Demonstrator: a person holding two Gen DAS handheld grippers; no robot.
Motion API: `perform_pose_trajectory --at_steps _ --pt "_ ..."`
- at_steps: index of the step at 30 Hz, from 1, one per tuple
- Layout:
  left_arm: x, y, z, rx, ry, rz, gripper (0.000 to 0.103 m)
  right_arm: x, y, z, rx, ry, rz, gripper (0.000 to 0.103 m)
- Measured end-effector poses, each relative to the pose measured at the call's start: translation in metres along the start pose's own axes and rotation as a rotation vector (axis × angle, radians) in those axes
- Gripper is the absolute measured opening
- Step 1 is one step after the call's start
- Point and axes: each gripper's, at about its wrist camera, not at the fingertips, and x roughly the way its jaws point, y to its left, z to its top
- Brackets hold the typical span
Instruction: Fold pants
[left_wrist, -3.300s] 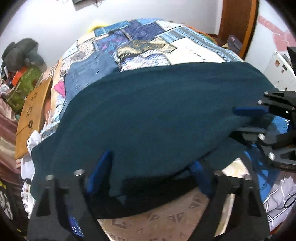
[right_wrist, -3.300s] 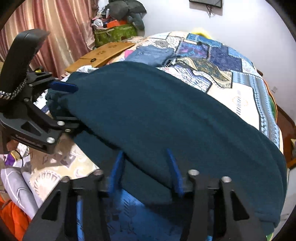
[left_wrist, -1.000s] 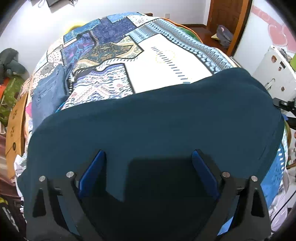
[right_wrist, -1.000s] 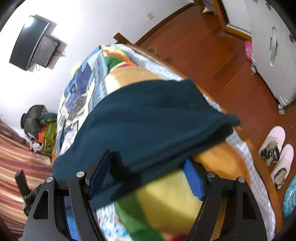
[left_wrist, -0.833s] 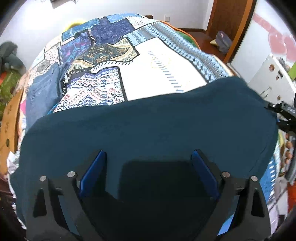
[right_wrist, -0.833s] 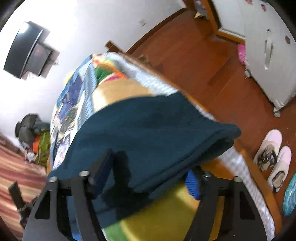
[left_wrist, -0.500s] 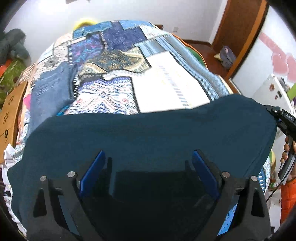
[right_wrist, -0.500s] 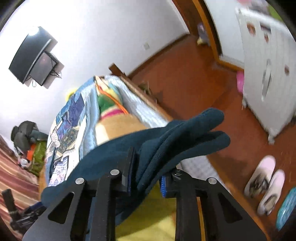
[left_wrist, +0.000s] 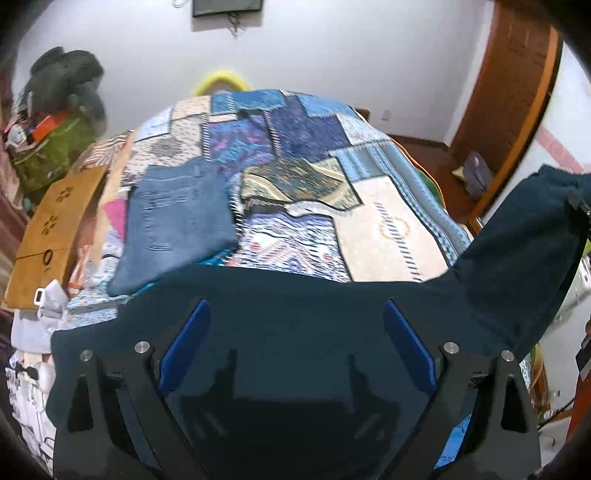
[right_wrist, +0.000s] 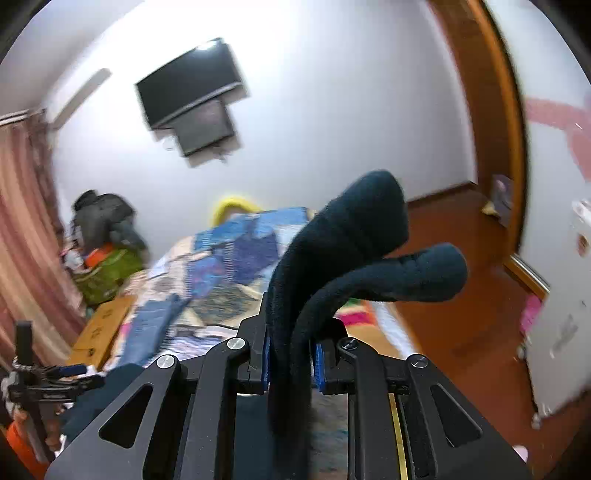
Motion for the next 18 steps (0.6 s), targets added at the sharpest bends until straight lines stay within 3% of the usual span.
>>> perform_pose_trajectory --at_steps 10,18 --pt "-0.026 0.057 -0.009 -0.091 -0.036 0.003 0.095 0.052 0.091 -0.018 -0.123 0.091 0.181 0.015" --pt "-0.036 0.085 -0.021 -0.125 -0.038 0.013 0.095 0.093 0.155 -0.075 -0.224 0.29 0.316 0.014"
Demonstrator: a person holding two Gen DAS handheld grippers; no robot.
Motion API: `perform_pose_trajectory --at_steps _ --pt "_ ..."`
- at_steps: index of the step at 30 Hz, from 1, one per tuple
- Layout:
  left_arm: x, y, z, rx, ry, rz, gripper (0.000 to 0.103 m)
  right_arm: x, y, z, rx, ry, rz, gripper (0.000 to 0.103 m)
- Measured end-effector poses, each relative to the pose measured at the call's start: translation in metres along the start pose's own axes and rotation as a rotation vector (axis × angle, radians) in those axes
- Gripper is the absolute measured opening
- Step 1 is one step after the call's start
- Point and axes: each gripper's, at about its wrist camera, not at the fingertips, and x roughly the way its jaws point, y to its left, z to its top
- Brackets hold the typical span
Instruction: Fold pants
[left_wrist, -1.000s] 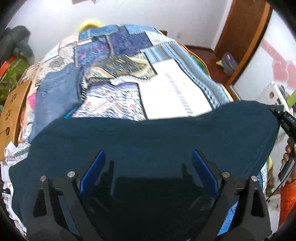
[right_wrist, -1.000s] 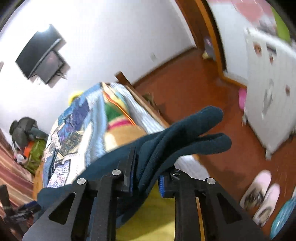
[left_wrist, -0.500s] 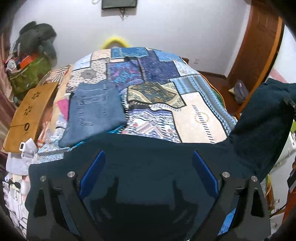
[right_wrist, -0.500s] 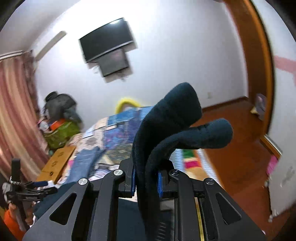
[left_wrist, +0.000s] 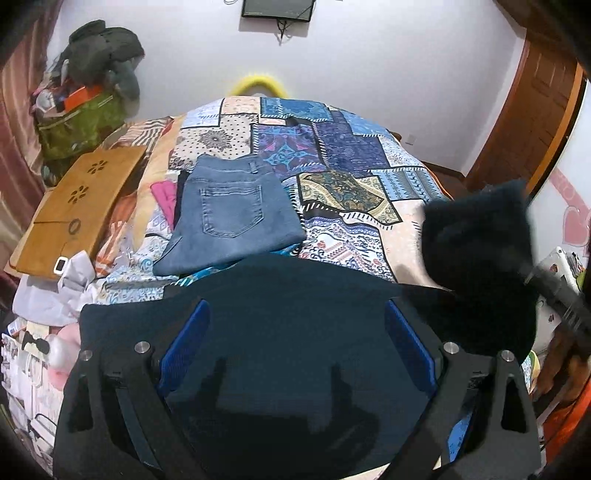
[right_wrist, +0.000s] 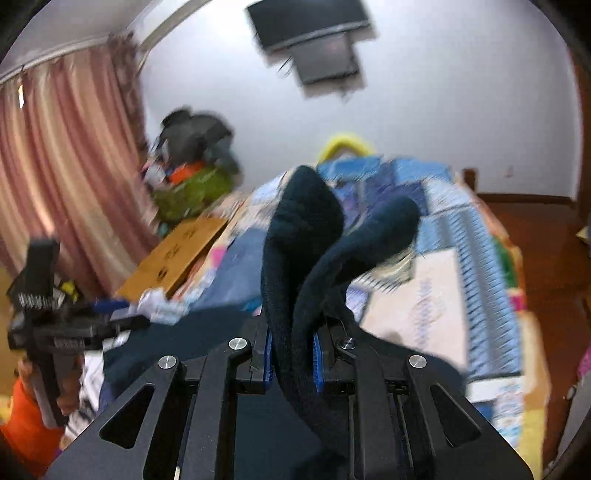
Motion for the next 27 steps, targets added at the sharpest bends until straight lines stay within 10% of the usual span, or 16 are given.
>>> perform_pose_trajectory --at_steps 11,15,20,27 --pt "-0.006 -0.003 -0.011 0.032 0.0 0.004 0.095 0.044 0.029 -0.061 -0.073 0.285 0.103 0.02" --pt "-0.007 -0.018 -0.012 0.07 -0.002 -0.003 0.095 0.047 0.025 -0.068 -0.02 0.364 0.153 0.038" --pt "-0.007 -0.045 -0.011 0.159 -0.004 0.0 0.095 0.025 0.02 -0.063 0.011 0.372 0.21 0.052" --pt "-0.003 -0.08 -0.002 0.279 -0.055 0.023 0.095 -0.018 -0.005 -0.034 -0.034 0.189 0.041 0.061"
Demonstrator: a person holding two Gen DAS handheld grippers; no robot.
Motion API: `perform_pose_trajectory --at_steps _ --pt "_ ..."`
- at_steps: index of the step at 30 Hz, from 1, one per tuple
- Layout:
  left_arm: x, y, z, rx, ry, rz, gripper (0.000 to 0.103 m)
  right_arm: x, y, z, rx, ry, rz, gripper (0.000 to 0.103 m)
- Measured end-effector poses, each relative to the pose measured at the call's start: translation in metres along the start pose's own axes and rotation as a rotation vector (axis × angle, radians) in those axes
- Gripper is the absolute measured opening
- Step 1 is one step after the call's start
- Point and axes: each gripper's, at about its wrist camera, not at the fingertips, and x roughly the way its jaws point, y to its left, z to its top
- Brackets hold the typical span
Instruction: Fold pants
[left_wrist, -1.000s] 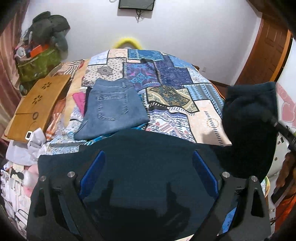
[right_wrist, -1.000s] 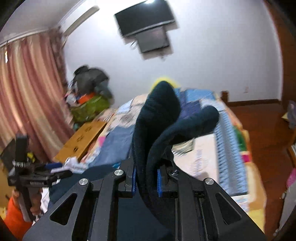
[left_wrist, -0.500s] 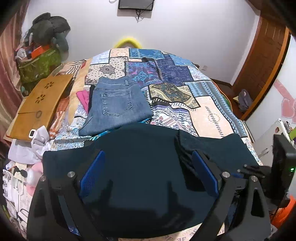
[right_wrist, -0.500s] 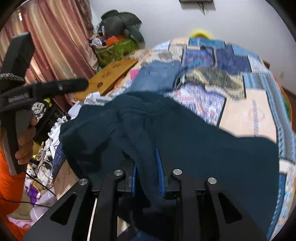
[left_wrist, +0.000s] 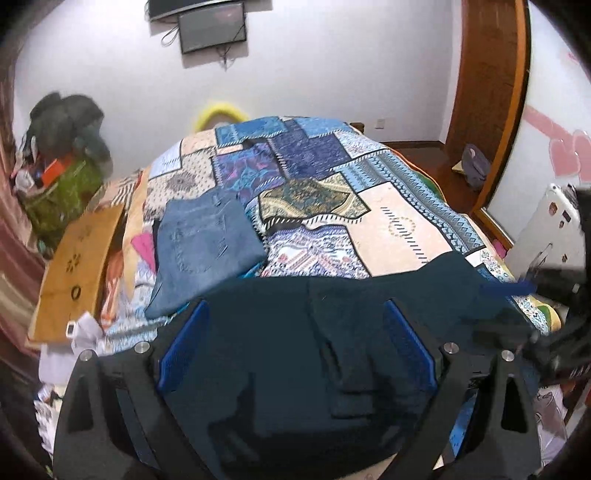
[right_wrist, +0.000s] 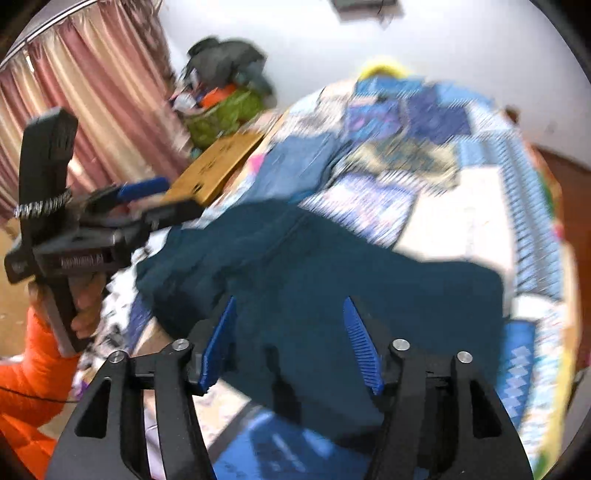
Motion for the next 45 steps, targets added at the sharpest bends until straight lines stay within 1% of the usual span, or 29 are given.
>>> perform_pose_trajectory --at_steps 1,3,5,7,11,13,16,18,22,27,31,34,37,39,42,45 --pt "0.002 -0.003 0.003 0.007 0.003 -0.01 0.095 -0.004 -0.004 0.004 -0.017 -0.02 -0.046 0.062" --pt "0.009 -0.01 0.01 0.022 0.009 -0.039 0.095 -0.006 -0.012 0.008 -0.031 -0.026 -0.097 0.062" --pt "0.02 -0.018 0.015 0.037 0.028 -0.067 0.097 -0.004 -0.022 0.01 -0.044 -0.011 -0.137 0.062" --pt "0.038 -0.027 0.016 0.063 0.075 -0.078 0.099 0.005 -0.034 0.01 -0.04 0.024 -0.176 0.062" --pt "0.074 -0.045 0.005 0.123 0.177 -0.076 0.099 0.026 -0.052 0.001 -0.01 0.106 -0.183 0.062" --pt "0.096 -0.051 -0.005 0.145 0.247 -0.073 0.099 0.042 -0.064 -0.007 0.021 0.163 -0.167 0.066" --pt "0.118 -0.053 -0.024 0.164 0.337 -0.053 0.099 0.059 -0.076 -0.029 0.057 0.241 -0.159 0.066" --pt "0.12 -0.046 -0.035 0.129 0.324 -0.084 0.101 0.059 -0.079 -0.04 0.073 0.252 -0.147 0.066" --pt "0.115 -0.036 -0.043 0.1 0.313 -0.099 0.103 0.047 -0.072 -0.056 0.049 0.213 -0.164 0.067" --pt "0.096 -0.03 -0.054 0.091 0.277 -0.08 0.103 0.033 -0.07 -0.07 0.08 0.184 -0.167 0.067" --pt "0.083 -0.022 -0.062 0.05 0.272 -0.078 0.103 0.018 -0.069 -0.078 0.107 0.161 -0.17 0.067" --pt "0.072 -0.019 -0.067 0.047 0.253 -0.065 0.103 0.014 -0.065 -0.079 0.117 0.153 -0.181 0.067" --pt "0.061 -0.016 -0.07 0.049 0.232 -0.057 0.103 0.007 -0.06 -0.078 0.123 0.144 -0.215 0.067" --pt "0.051 -0.01 -0.069 0.034 0.212 -0.047 0.103 0.002 -0.059 -0.075 0.133 0.137 -0.236 0.067" --pt "0.035 0.002 -0.064 -0.004 0.174 -0.045 0.103 -0.004 -0.057 -0.069 0.139 0.118 -0.245 0.067" --pt "0.011 0.021 -0.058 -0.042 0.102 0.015 0.103 -0.014 -0.049 -0.056 0.119 0.071 -0.252 0.067"
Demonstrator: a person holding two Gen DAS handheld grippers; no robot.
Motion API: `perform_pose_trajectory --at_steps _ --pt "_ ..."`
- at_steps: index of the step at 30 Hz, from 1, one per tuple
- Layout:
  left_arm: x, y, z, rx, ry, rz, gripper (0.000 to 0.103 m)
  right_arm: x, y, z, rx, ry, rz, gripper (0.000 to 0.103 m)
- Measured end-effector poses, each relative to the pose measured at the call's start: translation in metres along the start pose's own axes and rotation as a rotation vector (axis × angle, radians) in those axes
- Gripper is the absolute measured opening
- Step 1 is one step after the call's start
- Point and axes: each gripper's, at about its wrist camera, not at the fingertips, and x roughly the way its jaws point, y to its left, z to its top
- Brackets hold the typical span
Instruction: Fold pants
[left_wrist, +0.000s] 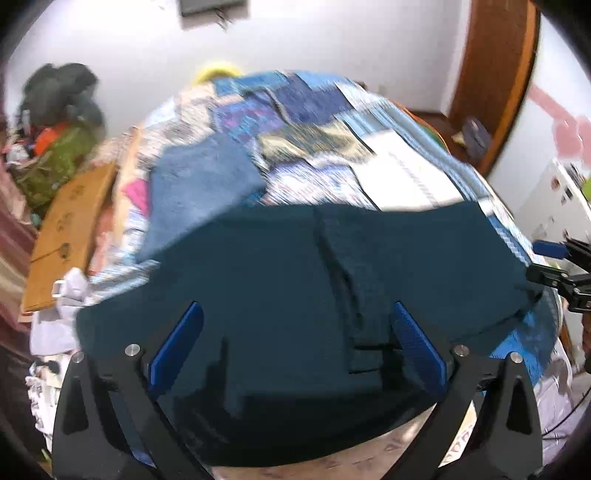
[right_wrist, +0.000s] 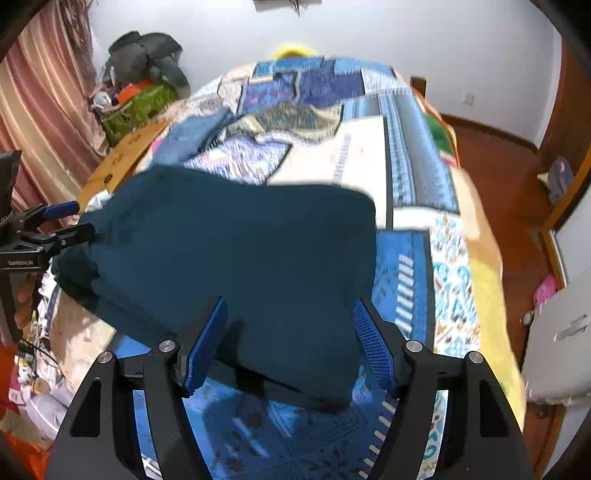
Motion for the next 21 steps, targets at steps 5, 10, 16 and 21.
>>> perform_pose_trajectory --at_steps 5,10,16,21 --pt "-0.038 0.047 -0.002 -0.12 -0.125 0.069 0.103 -0.012 0.022 0.023 -0.035 -0.087 0.029 0.071" --pt "-0.054 0.103 -0.019 -0.253 -0.148 0.143 0.103 -0.002 0.052 0.045 -0.08 -0.129 0.052 0.073" --pt "-0.051 0.17 -0.058 -0.437 -0.063 0.144 0.103 0.033 0.087 0.057 -0.139 -0.088 0.09 0.073" --pt "-0.038 0.217 -0.101 -0.648 0.01 0.069 0.103 0.067 0.111 0.055 -0.177 -0.015 0.115 0.073"
